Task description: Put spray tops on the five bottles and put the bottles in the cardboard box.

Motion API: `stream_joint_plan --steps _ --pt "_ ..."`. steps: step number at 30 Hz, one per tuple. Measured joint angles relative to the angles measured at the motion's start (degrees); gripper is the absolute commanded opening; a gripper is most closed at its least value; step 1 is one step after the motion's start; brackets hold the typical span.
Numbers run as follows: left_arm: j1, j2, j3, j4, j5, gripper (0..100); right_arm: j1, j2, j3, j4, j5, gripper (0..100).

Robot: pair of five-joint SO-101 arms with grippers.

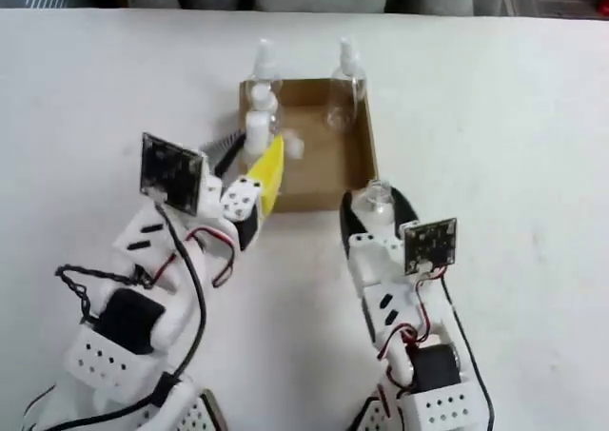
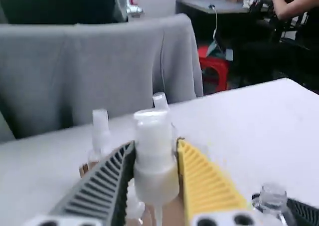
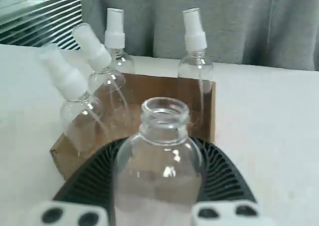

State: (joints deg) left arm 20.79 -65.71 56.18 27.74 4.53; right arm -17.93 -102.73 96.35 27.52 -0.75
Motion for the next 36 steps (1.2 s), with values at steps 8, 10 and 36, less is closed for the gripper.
stream_joint_plan --steps 8,10,36 --pt "2.2 11.0 -19.1 0.9 2.4 2 -6.2 0.0 0.0 1.4 0.0 1.6" --pt "3.5 14.9 -25.0 3.4 6.9 2 -7.3 0.0 0.0 1.4 0.0 1.6" --pt "9.2 32.5 -30.2 -9.6 12.3 2 -9.2 0.0 0.0 4.1 0.0 1.6"
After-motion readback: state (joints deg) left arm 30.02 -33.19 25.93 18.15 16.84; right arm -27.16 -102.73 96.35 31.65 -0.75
